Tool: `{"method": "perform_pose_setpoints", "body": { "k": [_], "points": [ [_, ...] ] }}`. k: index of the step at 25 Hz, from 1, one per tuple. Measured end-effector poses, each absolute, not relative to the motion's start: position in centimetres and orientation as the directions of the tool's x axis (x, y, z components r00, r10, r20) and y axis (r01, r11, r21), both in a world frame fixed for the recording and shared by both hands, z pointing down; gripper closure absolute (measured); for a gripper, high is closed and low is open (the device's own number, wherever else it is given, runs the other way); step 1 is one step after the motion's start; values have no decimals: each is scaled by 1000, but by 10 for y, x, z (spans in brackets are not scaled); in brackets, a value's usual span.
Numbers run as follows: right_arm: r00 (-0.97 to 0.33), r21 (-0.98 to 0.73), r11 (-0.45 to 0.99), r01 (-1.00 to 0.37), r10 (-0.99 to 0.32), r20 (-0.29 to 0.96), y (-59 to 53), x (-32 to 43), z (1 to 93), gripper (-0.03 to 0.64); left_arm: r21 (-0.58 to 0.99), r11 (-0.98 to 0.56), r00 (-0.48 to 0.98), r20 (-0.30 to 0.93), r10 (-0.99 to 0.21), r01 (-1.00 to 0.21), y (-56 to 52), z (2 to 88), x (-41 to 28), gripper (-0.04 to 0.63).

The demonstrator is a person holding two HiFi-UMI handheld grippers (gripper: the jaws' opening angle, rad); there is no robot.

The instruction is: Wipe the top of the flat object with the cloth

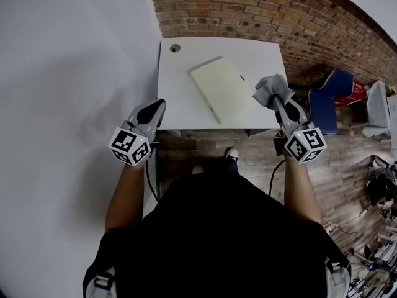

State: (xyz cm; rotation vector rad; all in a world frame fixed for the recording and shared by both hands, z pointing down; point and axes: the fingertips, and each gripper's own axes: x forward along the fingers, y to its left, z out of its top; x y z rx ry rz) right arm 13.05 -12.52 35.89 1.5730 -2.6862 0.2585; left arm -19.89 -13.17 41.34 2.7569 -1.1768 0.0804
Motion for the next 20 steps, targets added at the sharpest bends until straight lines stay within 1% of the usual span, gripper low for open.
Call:
{"method": "perform_pose_setpoints", "body": {
  "k": [9, 20],
  "points": [
    [-580, -124, 569, -813, -811, 77, -155, 146, 349, 601, 93, -613, 620, 91, -780, -785, -130, 397, -182, 594],
    [-661, -116, 651, -750, -744, 96, -192, 162, 354, 601, 94, -544, 551, 90, -830, -834, -131, 398, -153, 594]
  ]
}}
